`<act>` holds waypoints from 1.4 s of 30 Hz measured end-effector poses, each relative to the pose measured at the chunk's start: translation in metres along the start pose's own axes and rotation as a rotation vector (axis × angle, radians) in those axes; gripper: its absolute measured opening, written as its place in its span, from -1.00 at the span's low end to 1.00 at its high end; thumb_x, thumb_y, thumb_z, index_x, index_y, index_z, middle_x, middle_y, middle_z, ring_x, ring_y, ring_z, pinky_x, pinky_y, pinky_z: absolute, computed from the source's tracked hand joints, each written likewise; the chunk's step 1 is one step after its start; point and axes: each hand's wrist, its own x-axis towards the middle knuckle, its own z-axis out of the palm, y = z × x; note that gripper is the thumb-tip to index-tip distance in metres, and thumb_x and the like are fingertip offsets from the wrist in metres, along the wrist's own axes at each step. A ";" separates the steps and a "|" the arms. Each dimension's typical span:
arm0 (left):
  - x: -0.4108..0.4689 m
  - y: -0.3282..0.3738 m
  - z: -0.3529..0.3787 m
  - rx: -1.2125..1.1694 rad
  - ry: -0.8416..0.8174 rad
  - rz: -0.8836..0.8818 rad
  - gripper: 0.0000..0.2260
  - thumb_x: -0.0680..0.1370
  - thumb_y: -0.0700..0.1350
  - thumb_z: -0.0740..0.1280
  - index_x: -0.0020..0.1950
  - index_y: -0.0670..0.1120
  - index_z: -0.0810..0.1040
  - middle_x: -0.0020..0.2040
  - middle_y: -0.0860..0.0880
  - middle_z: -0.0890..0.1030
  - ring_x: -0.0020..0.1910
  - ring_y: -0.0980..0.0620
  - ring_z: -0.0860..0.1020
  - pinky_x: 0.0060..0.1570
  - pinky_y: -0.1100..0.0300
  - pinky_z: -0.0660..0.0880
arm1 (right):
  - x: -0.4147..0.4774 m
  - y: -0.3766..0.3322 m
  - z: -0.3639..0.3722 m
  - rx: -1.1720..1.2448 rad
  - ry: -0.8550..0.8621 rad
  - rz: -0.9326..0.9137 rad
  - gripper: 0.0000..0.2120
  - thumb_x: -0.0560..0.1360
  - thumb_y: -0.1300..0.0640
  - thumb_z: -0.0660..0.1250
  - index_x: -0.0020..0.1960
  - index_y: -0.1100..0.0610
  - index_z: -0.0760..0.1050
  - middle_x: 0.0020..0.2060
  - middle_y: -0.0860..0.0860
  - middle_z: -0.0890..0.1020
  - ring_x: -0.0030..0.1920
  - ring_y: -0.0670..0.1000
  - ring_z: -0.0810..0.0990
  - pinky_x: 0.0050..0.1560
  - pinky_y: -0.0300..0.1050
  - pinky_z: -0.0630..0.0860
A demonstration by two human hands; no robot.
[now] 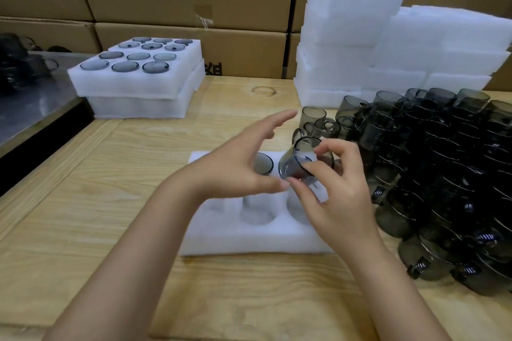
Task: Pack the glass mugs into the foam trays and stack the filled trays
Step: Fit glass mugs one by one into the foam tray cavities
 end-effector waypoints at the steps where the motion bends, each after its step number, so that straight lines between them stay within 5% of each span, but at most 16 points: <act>1: 0.007 0.005 0.003 -0.021 -0.064 0.004 -0.17 0.35 -0.04 0.53 0.39 0.40 0.09 0.33 0.40 0.27 0.35 0.34 0.30 0.21 0.54 0.26 | -0.001 0.000 -0.002 0.026 -0.007 -0.007 -0.87 0.42 0.21 0.38 -0.11 0.29 0.59 0.03 0.08 0.37 0.09 0.06 0.43 0.08 -0.01 0.46; 3: 0.018 0.011 0.005 -0.096 -0.111 0.002 -0.18 0.36 -0.17 0.56 0.37 0.36 0.17 0.30 0.33 0.35 0.33 0.26 0.39 0.26 0.30 0.41 | -0.002 0.001 -0.006 0.092 0.000 0.033 -0.90 0.38 0.27 0.40 -0.12 0.27 0.58 0.04 0.04 0.36 0.12 -0.06 0.41 0.13 -0.18 0.41; 6: 0.022 0.016 0.008 -0.190 -0.061 0.010 -0.35 0.27 -0.16 0.60 0.28 0.18 0.45 0.21 0.02 0.51 0.15 0.06 0.56 0.00 -0.03 0.60 | -0.003 0.003 -0.015 0.270 -0.009 0.178 -0.82 0.36 0.24 0.41 -0.05 0.12 0.53 0.08 -0.02 0.36 0.18 -0.11 0.40 0.18 -0.22 0.40; 13: 0.024 0.003 0.008 -0.208 -0.131 -0.009 -0.48 0.26 -0.26 0.60 0.11 0.08 0.55 0.10 -0.15 0.57 -0.06 0.04 0.61 0.01 0.09 0.59 | 0.001 0.005 -0.026 0.591 -0.207 0.484 -0.34 0.24 0.13 0.49 0.28 -0.11 0.37 0.19 -0.12 0.49 0.14 -0.10 0.55 0.13 -0.24 0.47; 17: 0.022 -0.007 0.000 -0.151 -0.242 -0.046 -0.53 0.34 -0.30 0.55 0.16 0.04 0.54 0.13 -0.05 0.61 0.06 0.12 0.61 0.04 0.32 0.51 | 0.003 0.007 -0.033 0.541 -0.357 0.431 -0.48 0.27 0.17 0.45 0.18 -0.16 0.47 0.08 -0.22 0.58 0.13 -0.13 0.56 0.16 -0.16 0.49; 23: 0.023 -0.012 0.004 -0.067 -0.229 -0.029 -0.60 0.33 -0.24 0.56 0.10 0.03 0.57 -0.02 0.06 0.66 0.06 0.15 0.59 0.25 0.15 0.41 | 0.004 0.008 -0.043 0.459 -0.552 0.383 -0.46 0.35 0.22 0.43 0.29 -0.05 0.45 0.15 -0.19 0.49 0.23 -0.11 0.47 0.28 -0.11 0.42; 28: 0.023 -0.016 0.007 -0.051 -0.200 -0.070 -0.67 0.32 -0.24 0.58 -0.03 0.04 0.58 -0.12 0.20 0.63 0.02 0.16 0.58 0.22 0.11 0.41 | 0.004 0.007 -0.045 0.373 -0.617 0.351 -0.43 0.37 0.29 0.46 0.32 -0.03 0.44 0.15 -0.18 0.47 0.20 -0.10 0.46 0.27 -0.17 0.38; 35: 0.022 -0.012 0.008 -0.026 -0.170 -0.091 -0.79 0.37 -0.22 0.51 -0.02 -0.12 0.64 0.00 -0.07 0.66 0.06 -0.02 0.57 0.19 -0.05 0.43 | 0.003 -0.001 -0.036 0.158 -0.632 0.313 -0.42 0.37 0.21 0.47 0.36 0.00 0.43 0.13 -0.22 0.43 0.17 -0.22 0.40 0.15 -0.51 0.22; 42: 0.020 -0.008 0.007 -0.109 -0.196 -0.099 -0.72 0.35 -0.05 0.44 -0.05 -0.19 0.63 0.01 -0.14 0.60 0.04 -0.09 0.55 0.21 -0.11 0.42 | 0.002 -0.005 -0.027 0.138 -0.466 0.305 -0.62 0.52 -0.06 0.13 0.19 0.04 0.58 0.14 -0.16 0.51 0.22 -0.21 0.34 0.22 -0.44 0.18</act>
